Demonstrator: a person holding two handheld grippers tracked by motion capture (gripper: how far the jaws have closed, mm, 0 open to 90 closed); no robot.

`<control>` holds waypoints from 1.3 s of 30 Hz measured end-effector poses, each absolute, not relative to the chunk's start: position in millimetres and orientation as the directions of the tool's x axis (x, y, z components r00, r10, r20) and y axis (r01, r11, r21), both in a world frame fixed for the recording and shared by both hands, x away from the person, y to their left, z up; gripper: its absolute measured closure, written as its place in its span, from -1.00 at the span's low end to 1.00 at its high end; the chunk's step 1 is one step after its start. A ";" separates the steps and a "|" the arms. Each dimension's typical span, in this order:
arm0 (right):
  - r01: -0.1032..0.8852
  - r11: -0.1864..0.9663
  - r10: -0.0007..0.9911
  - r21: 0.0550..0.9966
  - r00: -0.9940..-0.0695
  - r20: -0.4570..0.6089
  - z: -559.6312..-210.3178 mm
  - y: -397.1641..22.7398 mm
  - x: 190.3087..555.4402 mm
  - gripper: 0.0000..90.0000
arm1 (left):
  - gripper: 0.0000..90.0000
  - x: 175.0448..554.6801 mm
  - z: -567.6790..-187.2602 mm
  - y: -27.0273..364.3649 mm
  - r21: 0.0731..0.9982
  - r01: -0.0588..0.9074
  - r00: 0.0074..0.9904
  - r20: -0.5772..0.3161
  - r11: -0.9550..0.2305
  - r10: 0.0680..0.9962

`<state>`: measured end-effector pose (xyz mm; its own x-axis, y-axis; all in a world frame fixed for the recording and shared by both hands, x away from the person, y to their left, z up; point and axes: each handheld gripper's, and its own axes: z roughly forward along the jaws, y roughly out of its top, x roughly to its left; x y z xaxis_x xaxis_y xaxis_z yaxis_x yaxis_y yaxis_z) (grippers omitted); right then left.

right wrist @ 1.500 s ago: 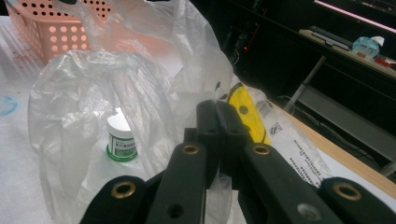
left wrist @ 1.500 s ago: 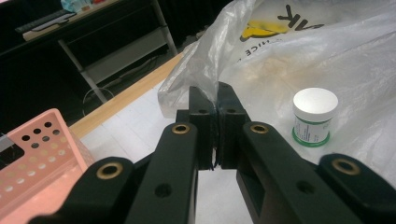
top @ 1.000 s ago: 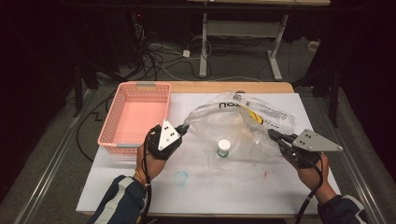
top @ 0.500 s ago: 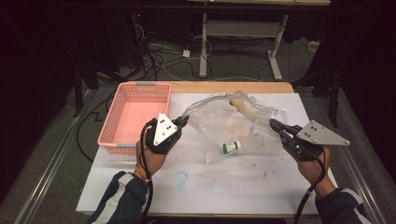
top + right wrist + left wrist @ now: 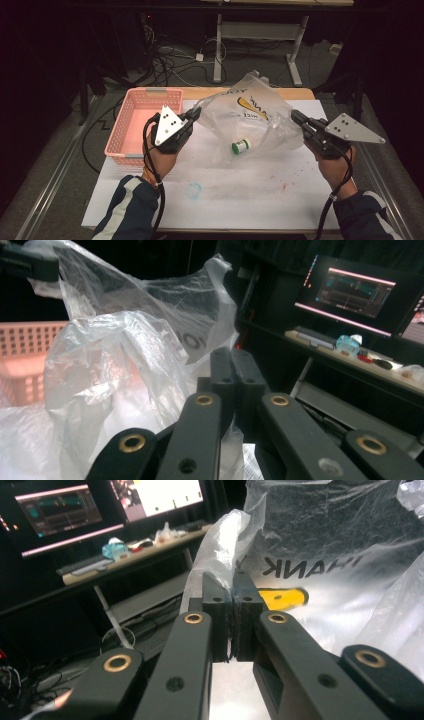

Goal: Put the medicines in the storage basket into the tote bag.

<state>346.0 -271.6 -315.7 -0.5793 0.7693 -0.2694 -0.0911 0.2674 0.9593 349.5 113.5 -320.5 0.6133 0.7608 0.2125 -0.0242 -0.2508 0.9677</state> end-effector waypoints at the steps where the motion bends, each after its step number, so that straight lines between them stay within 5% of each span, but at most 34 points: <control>1: -0.097 0.258 0.773 0.961 -0.575 -0.266 -312.7 -271.4 347.2 1.00 | 0.89 350.0 -317.3 111.1 0.969 -0.033 0.615 0.213 -0.245 0.759; 15: -0.054 0.199 0.837 0.979 -0.511 -0.198 -305.0 -262.2 388.9 1.00 | 0.89 391.5 -307.0 64.9 0.977 -0.050 0.602 0.195 -0.206 0.774; 39: 0.091 0.233 0.919 0.968 -0.345 -0.189 -291.6 -283.7 463.7 1.00 | 0.88 448.1 -292.2 72.7 0.971 0.042 0.527 0.180 -0.237 0.831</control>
<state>463.7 -283.7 -291.6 -0.3453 0.9192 -0.1890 0.0905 0.2331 0.9682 448.1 72.7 -292.2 0.5267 0.8308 0.1800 0.0415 -0.2367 0.9707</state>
